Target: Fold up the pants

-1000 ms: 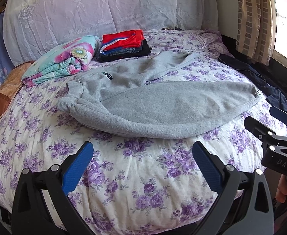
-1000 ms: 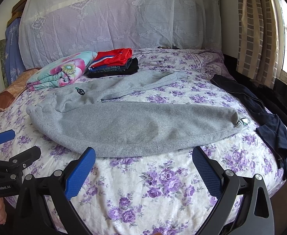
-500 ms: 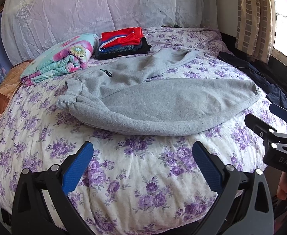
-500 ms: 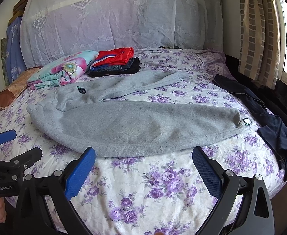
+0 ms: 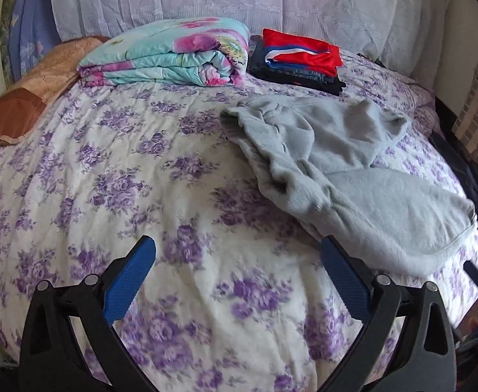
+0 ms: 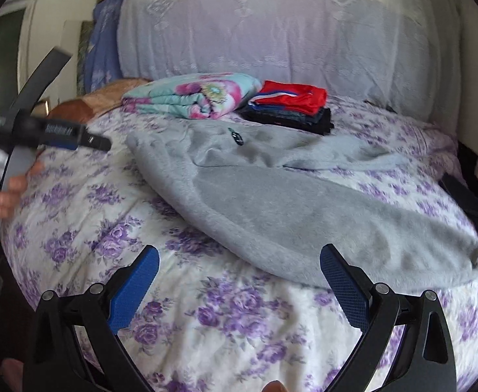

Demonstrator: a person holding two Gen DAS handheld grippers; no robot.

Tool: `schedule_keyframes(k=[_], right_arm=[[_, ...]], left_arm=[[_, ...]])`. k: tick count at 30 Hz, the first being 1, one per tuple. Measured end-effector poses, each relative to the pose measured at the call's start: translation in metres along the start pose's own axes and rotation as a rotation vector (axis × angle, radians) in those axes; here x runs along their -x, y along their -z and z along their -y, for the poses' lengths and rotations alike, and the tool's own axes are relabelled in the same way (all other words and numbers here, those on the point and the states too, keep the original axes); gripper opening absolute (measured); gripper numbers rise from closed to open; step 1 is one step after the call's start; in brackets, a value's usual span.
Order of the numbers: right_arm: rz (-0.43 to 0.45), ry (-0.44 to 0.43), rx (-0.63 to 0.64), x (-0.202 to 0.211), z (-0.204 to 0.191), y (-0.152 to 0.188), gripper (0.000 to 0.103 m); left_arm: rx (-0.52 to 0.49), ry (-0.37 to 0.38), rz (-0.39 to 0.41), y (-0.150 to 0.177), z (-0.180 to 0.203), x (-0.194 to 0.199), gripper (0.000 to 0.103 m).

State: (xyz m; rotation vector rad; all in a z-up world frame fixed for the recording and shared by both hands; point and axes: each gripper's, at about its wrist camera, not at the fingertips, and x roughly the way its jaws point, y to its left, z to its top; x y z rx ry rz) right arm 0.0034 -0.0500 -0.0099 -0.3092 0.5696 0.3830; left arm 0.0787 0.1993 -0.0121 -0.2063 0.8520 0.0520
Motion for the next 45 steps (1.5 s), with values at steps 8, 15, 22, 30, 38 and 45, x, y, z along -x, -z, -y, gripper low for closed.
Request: schedule_keyframes(k=[8, 15, 22, 30, 38, 45], right_arm=[[-0.019, 0.012, 0.284, -0.050, -0.077, -0.046, 0.100], [-0.095, 0.068, 0.375, -0.093, -0.093, -0.057, 0.075], [-0.164, 0.015, 0.312, -0.109, -0.084, -0.072, 0.016], [-0.011, -0.222, 0.386, -0.054, -0.147, -0.095, 0.016], [-0.236, -0.448, 0.318, -0.091, -0.157, -0.060, 0.080], [-0.120, -0.540, 0.236, -0.052, -0.077, -0.089, 0.100]], left_arm=[[0.072, 0.198, -0.184, -0.075, -0.016, -0.090, 0.098], [0.062, 0.259, -0.367, -0.109, -0.007, -0.165, 0.070], [-0.029, 0.283, -0.307, -0.125, 0.004, -0.157, 0.026], [-0.012, 0.267, -0.089, -0.118, -0.065, -0.073, 0.020], [0.022, 0.036, -0.142, -0.058, -0.118, -0.092, 0.084], [-0.190, -0.101, 0.121, -0.104, -0.107, -0.007, 0.096]])
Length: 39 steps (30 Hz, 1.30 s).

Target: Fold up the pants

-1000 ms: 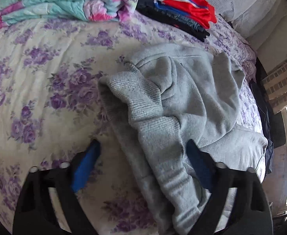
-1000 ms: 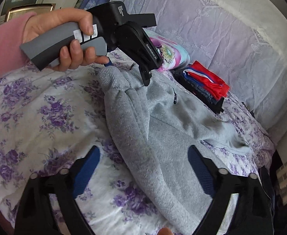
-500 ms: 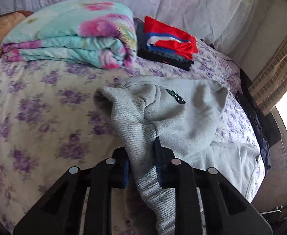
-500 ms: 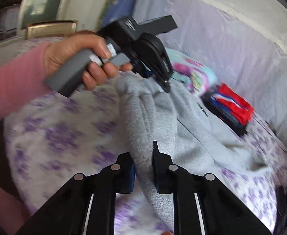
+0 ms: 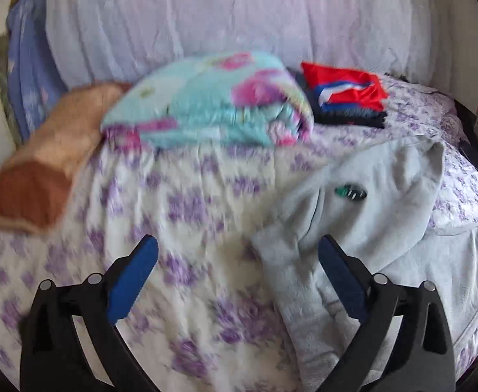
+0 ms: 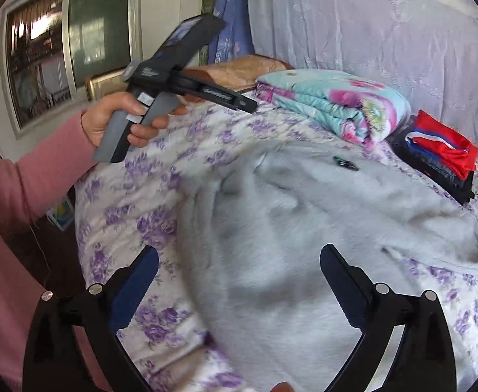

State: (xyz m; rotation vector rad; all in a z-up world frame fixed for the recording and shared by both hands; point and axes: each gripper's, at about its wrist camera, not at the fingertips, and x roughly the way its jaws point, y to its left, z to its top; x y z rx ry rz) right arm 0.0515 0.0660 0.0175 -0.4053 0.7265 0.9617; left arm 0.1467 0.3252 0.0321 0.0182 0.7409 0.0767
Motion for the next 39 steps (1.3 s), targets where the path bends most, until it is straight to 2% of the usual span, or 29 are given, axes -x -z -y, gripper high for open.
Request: schedule_keyframes(k=[2, 3, 4, 5, 6, 7, 8, 10, 12, 13, 14, 18, 23, 28, 30, 32, 34, 37, 38, 39], right_arm=[[-0.068, -0.066, 0.009, -0.002, 0.023, 0.002, 0.100], [-0.129, -0.057, 0.033, -0.009, 0.037, -0.001, 0.100], [-0.251, -0.001, 0.055, -0.019, 0.049, 0.003, 0.100], [-0.334, 0.051, 0.056, -0.025, 0.060, 0.001, 0.099], [-0.405, 0.090, 0.037, -0.027, 0.076, 0.000, 0.099], [-0.439, 0.108, 0.010, -0.024, 0.091, -0.005, 0.099], [-0.434, 0.122, -0.019, -0.016, 0.110, -0.015, 0.099], [-0.404, 0.168, 0.002, -0.006, 0.132, -0.035, 0.099], [-0.402, 0.218, 0.092, -0.005, 0.154, -0.055, 0.092], [-0.407, 0.226, 0.125, -0.008, 0.162, -0.061, 0.085], [-0.411, 0.223, 0.150, -0.014, 0.175, -0.069, 0.083], [-0.438, 0.140, 0.215, -0.057, 0.222, -0.096, 0.078], [-0.460, 0.046, 0.256, -0.128, 0.261, -0.120, 0.075], [-0.484, 0.014, 0.340, -0.186, 0.292, -0.128, 0.073], [-0.519, -0.039, 0.313, -0.205, 0.306, -0.129, 0.072], [-0.530, -0.058, 0.317, -0.219, 0.317, -0.129, 0.072], [-0.544, -0.094, 0.316, -0.229, 0.326, -0.128, 0.072], [-0.596, -0.166, 0.287, -0.243, 0.331, -0.120, 0.053], [-0.601, -0.177, 0.283, -0.244, 0.331, -0.118, 0.049], [-0.596, -0.191, 0.280, -0.243, 0.329, -0.118, 0.036]], left_arm=[[-0.064, 0.073, 0.015, -0.020, 0.001, 0.004, 0.096], [-0.096, 0.110, 0.013, -0.025, 0.004, 0.005, 0.096], [-0.134, 0.143, 0.006, -0.031, 0.006, 0.002, 0.096], [-0.164, 0.167, -0.004, -0.036, 0.011, -0.001, 0.096], [-0.197, 0.199, -0.019, -0.041, 0.015, -0.005, 0.096], [-0.226, 0.228, -0.033, -0.044, 0.016, -0.009, 0.096], [-0.245, 0.249, -0.046, -0.048, 0.022, -0.013, 0.096], [-0.282, 0.315, -0.089, -0.052, 0.029, -0.024, 0.096], [-0.309, 0.358, -0.119, -0.055, 0.038, -0.037, 0.095], [-0.326, 0.375, -0.136, -0.057, 0.042, -0.047, 0.093], [-0.338, 0.387, -0.152, -0.059, 0.045, -0.056, 0.087], [-0.340, 0.452, -0.245, -0.063, 0.051, -0.103, 0.070], [-0.380, 0.505, -0.354, -0.064, 0.049, -0.160, 0.070], [-0.404, 0.580, -0.446, -0.066, 0.045, -0.201, 0.070], [-0.404, 0.634, -0.486, -0.069, 0.043, -0.212, 0.071], [-0.409, 0.710, -0.561, -0.066, 0.045, -0.226, 0.072], [-0.442, 0.734, -0.592, -0.063, 0.049, -0.234, 0.076], [-0.444, 0.758, -0.608, -0.063, 0.051, -0.243, 0.076], [-0.435, 0.759, -0.601, -0.064, 0.051, -0.243, 0.071], [-0.430, 0.760, -0.590, -0.066, 0.050, -0.242, 0.059]])
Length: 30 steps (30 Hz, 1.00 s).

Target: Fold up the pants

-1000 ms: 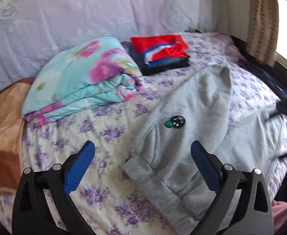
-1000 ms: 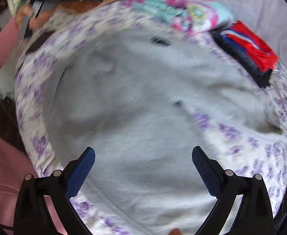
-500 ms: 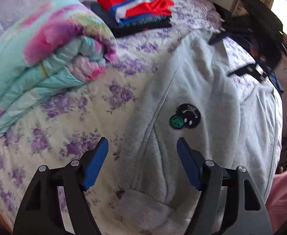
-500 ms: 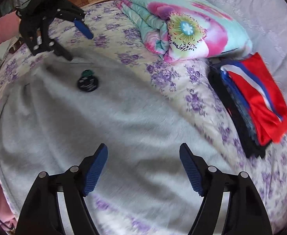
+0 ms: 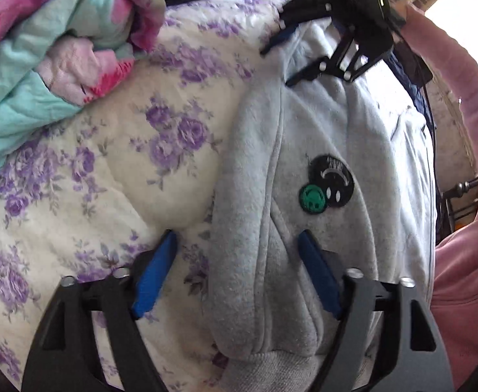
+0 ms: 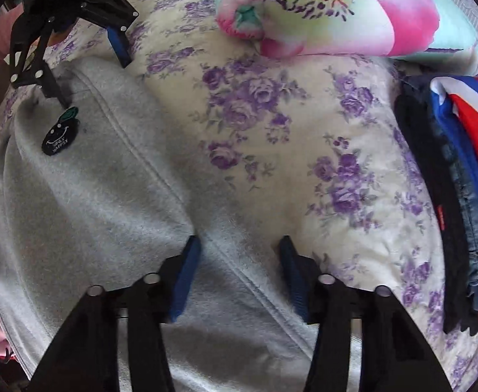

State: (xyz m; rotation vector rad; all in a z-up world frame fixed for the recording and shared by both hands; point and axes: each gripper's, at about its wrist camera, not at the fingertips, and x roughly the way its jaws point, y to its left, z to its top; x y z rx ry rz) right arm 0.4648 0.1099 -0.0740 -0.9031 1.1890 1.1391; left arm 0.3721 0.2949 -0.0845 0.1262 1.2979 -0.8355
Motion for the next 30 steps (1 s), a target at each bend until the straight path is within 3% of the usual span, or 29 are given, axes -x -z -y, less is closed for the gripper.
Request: schedule_keyframes(k=[1, 3, 6, 12, 16, 20, 25, 30], right_arm=[[0.011, -0.010, 0.003, 0.003, -0.002, 0.001, 0.019], [0.033, 0.000, -0.001, 0.011, -0.005, 0.004, 0.011], [0.072, 0.031, 0.003, 0.030, -0.016, 0.013, 0.008], [0.157, 0.146, 0.016, 0.089, -0.065, 0.037, 0.008], [0.210, 0.238, 0.051, 0.135, -0.115, 0.063, 0.008], [0.238, 0.308, 0.087, 0.170, -0.174, 0.084, 0.008], [0.269, 0.291, 0.122, 0.178, -0.253, 0.121, 0.008], [0.229, 0.221, 0.122, 0.137, -0.319, 0.156, 0.008]], left_arm=[[-0.001, 0.004, 0.005, -0.001, -0.002, 0.003, 0.052], [0.004, 0.032, 0.015, -0.001, -0.001, 0.006, 0.026], [-0.028, -0.040, 0.034, -0.001, 0.005, 0.011, 0.013], [-0.052, -0.111, 0.118, 0.000, 0.036, 0.040, 0.008], [-0.121, -0.147, 0.208, 0.011, 0.082, 0.080, 0.008], [-0.198, -0.129, 0.274, 0.037, 0.136, 0.109, 0.007], [-0.292, -0.121, 0.299, 0.089, 0.203, 0.108, 0.007], [-0.365, -0.079, 0.255, 0.139, 0.249, 0.072, 0.007]])
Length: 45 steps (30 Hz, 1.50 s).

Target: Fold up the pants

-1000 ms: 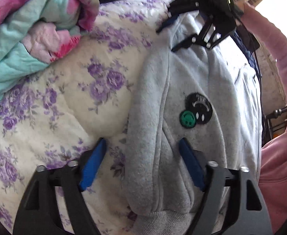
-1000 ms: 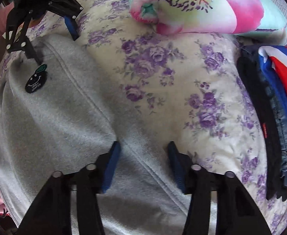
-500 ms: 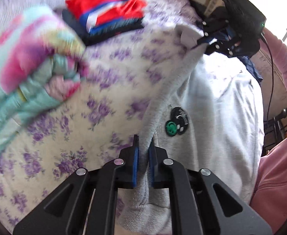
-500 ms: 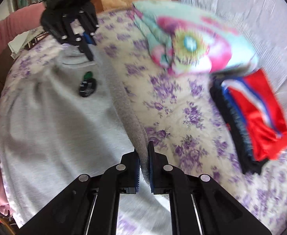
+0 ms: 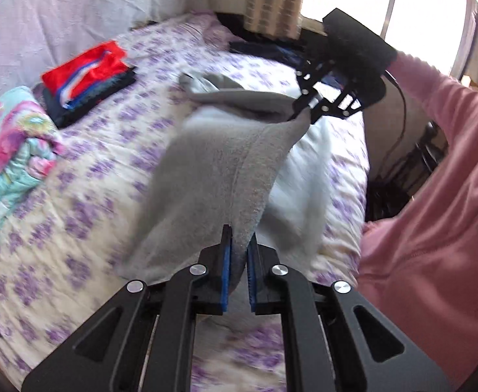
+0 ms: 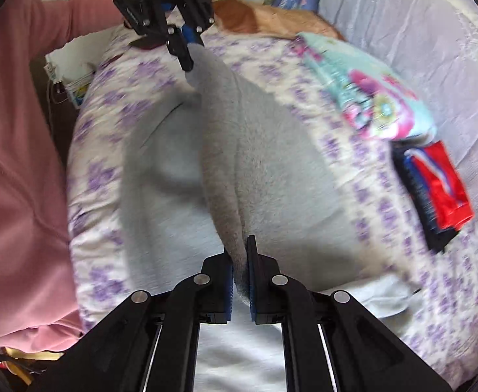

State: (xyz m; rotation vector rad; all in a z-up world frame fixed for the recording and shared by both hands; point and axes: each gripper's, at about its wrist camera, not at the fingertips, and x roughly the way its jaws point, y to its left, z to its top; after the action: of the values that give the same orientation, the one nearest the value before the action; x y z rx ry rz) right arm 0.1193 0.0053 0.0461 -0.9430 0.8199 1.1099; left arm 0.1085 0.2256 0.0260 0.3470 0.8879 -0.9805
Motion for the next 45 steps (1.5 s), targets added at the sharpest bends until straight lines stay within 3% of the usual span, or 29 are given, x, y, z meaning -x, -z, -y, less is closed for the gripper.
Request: schedule_keyframes(k=[5, 9, 10, 11, 12, 13, 14, 15, 17, 19, 20, 23, 25, 27, 28, 31, 36, 39, 40, 44, 45], right_arm=[[-0.064, -0.042, -0.058, -0.046, -0.043, 0.032, 0.008], [-0.049, 0.019, -0.093, -0.063, -0.062, 0.046, 0.013], [-0.044, 0.035, -0.107, -0.062, -0.063, 0.046, 0.015], [-0.048, 0.042, -0.130, -0.060, -0.064, 0.046, 0.025], [-0.058, 0.047, -0.157, -0.055, -0.062, 0.046, 0.032], [-0.051, 0.064, -0.197, -0.046, -0.058, 0.046, 0.049], [-0.023, 0.057, -0.238, -0.037, -0.052, 0.048, 0.065], [0.020, 0.034, -0.295, -0.024, -0.045, 0.049, 0.068], [0.123, 0.024, -0.449, 0.002, -0.022, 0.055, 0.068], [0.195, 0.090, -0.609, 0.022, 0.009, 0.058, 0.071], [0.226, 0.140, -0.696, 0.030, 0.027, 0.059, 0.077], [0.272, 0.170, -0.957, 0.034, 0.077, 0.067, 0.082], [0.236, 0.158, -1.122, 0.019, 0.111, 0.071, 0.082], [0.150, 0.182, -1.239, -0.001, 0.137, 0.074, 0.082], [0.104, 0.204, -1.275, -0.013, 0.151, 0.077, 0.082], [-0.070, 0.300, -1.387, -0.052, 0.186, 0.091, 0.082], [-0.296, 0.411, -1.447, -0.110, 0.218, 0.109, 0.082], [-0.321, 0.420, -1.428, -0.118, 0.217, 0.111, 0.082], [-0.314, 0.420, -1.417, -0.115, 0.214, 0.110, 0.077], [-0.264, 0.360, -1.438, -0.093, 0.207, 0.115, 0.019], [-0.246, 0.339, -1.449, -0.086, 0.206, 0.118, 0.016]], left_arm=[[0.070, 0.037, -0.084, 0.047, 0.022, -0.054, 0.008], [0.165, 0.058, -0.036, 0.061, 0.015, -0.063, 0.011], [0.183, 0.051, -0.039, 0.059, 0.015, -0.060, 0.012], [0.189, 0.043, -0.045, 0.057, 0.019, -0.056, 0.014], [0.180, 0.023, -0.053, 0.054, 0.024, -0.051, 0.025], [0.148, -0.011, -0.050, 0.050, 0.032, -0.042, 0.035], [0.117, -0.045, -0.023, 0.047, 0.041, -0.032, 0.055], [0.088, -0.081, 0.021, 0.043, 0.049, -0.021, 0.074], [0.073, -0.147, 0.137, 0.029, 0.061, -0.004, 0.092], [0.120, -0.156, 0.240, 0.012, 0.065, -0.001, 0.092], [0.155, -0.136, 0.272, 0.005, 0.063, -0.006, 0.092], [0.291, 0.015, 0.319, -0.011, 0.050, -0.041, 0.092], [0.382, 0.092, 0.266, -0.014, 0.045, -0.080, 0.092], [0.429, 0.120, 0.215, -0.010, 0.045, -0.111, 0.088], [0.436, 0.113, 0.199, -0.004, 0.045, -0.125, 0.088], [0.356, -0.010, 0.155, -0.003, 0.059, -0.137, 0.086], [0.345, 0.003, 0.173, 0.000, 0.055, -0.132, 0.088], [0.361, 0.028, 0.186, 0.000, 0.049, -0.130, 0.088], [0.356, 0.026, 0.186, 0.000, 0.050, -0.130, 0.088], [0.340, 0.015, 0.181, 0.000, 0.053, -0.131, 0.088], [0.341, 0.017, 0.183, 0.000, 0.053, -0.130, 0.088]])
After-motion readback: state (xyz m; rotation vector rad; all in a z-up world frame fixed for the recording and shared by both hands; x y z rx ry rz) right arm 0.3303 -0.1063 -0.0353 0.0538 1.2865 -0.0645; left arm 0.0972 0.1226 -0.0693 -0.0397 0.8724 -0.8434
